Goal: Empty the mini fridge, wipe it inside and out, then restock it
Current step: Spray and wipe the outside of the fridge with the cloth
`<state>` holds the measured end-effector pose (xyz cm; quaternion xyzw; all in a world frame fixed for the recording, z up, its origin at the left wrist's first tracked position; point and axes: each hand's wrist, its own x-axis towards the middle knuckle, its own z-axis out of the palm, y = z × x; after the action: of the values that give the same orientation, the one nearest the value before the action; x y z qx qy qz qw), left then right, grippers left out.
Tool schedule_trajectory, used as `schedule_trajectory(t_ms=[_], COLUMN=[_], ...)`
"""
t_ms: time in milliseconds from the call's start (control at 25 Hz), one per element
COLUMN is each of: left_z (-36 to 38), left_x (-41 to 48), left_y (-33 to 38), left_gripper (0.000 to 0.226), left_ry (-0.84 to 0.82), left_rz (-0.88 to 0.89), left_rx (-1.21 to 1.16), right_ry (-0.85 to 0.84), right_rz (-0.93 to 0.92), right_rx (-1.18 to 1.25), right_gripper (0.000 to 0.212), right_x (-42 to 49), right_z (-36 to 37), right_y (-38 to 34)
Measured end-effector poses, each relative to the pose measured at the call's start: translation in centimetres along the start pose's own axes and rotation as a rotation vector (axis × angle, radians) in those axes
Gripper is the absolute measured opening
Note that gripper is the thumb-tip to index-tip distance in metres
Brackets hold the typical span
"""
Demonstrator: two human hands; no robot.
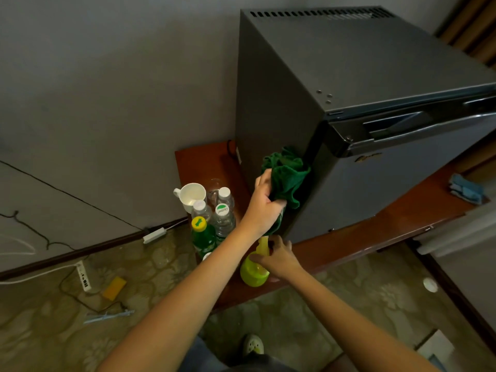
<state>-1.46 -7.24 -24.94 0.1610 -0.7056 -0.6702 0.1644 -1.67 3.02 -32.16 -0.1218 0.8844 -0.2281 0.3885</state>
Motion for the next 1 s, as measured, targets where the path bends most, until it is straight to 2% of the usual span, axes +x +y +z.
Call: schedule_trajectory(t_ms=[200,240,360,480,560,640,840,920,1000], left_z=[0.2,0.3,1.2,1.9,2.5,3.6,6.3,6.7,6.7], left_x=[-0.3,-0.4,-1.4,-1.8,-2.2,-2.6,-2.8,-2.9,-3.3], left_y=[-0.4,-0.3,-0.1,-1.4,-4.0,-6.9,-15.0,-17.8,-19.1], left_gripper=[0.062,0.061,0.063,0.058,0.049,0.049,0.050,0.043,0.044], left_ry=[0.020,0.018,0.034,0.099,0.164,0.219,0.347,0.346,0.328], left_rz=[-0.014,0.005,0.058,0.090,0.036,-0.037,-0.288,-0.426,-0.487], left_rx=[0.011,0.005,0.003,0.042,0.063,0.059,0.081,0.090,0.101], right_ry=[-0.029,-0.028,0.017,0.032,0.046,0.086,0.165,0.195,0.215], right_rz=[0.038,0.017,-0.093,-0.096,-0.089,-0.074,0.032,0.062,0.071], right_rx=[0.136,0.123,0.021,0.043,0.084,0.107,0.170,0.213,0.213], right_gripper=[0.071,0.061,0.011,0.018,0.013,0.005,0.014,0.018,0.019], right_x=[0.9,0.6,-1.1,-3.1,-4.3,-5.5,-7.0,-7.2,-7.3], right_z=[1.0,0.8,-0.2,-1.9,-3.0,-3.9,-5.2,-5.3,-5.2], right_y=[0.1,0.2,1.3,3.3,4.4,5.5,7.3,7.3,7.3])
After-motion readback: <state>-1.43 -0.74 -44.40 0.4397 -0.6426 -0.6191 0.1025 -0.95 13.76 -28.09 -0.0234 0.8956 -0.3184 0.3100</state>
